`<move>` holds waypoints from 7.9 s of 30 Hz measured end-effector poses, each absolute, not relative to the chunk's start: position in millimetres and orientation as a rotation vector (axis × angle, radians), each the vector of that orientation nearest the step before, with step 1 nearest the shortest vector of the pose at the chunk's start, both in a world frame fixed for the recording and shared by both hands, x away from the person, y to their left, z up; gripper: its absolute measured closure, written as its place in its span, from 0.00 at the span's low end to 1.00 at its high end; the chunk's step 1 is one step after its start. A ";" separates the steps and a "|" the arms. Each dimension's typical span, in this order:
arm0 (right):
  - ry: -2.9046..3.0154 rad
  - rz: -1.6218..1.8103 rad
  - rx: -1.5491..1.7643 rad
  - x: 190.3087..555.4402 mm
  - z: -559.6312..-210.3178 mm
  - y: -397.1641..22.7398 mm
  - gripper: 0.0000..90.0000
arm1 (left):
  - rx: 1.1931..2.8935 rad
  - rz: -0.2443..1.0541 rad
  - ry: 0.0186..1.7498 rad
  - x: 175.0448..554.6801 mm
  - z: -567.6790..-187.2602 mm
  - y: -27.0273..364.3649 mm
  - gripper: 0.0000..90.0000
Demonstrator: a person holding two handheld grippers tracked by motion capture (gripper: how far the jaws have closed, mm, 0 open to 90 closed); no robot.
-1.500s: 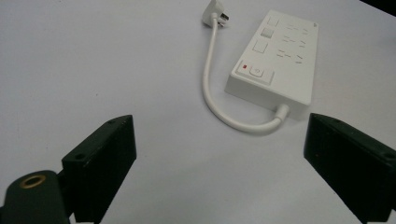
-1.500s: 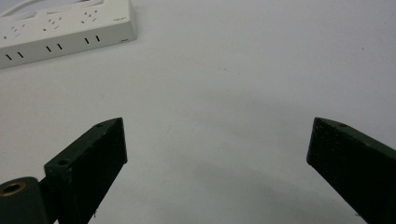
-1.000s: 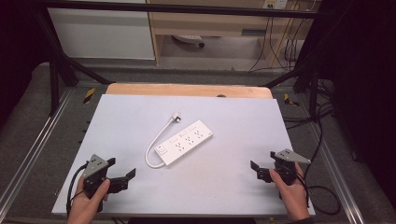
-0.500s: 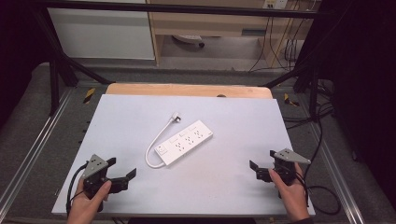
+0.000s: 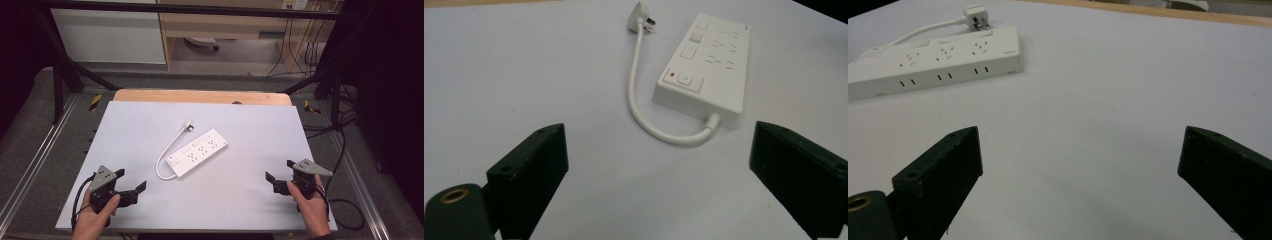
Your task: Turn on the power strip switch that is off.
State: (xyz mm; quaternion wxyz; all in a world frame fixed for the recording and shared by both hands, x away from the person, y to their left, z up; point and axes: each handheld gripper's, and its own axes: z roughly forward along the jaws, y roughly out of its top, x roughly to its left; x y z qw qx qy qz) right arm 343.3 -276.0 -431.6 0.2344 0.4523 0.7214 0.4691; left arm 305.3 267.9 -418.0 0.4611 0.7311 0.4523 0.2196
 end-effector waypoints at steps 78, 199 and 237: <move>2.021 1.539 1.023 433.7 -369.6 -113.0 0.84 | 1.832 0.538 1.152 306.0 -422.0 273.0 0.07; 2.213 1.376 1.067 471.9 -451.4 -38.5 1.00 | 1.839 0.539 1.170 308.1 -422.5 277.6 0.08; 2.228 1.376 1.055 471.1 -454.0 -34.9 1.00 | 1.842 0.537 1.176 308.0 -422.9 278.8 0.08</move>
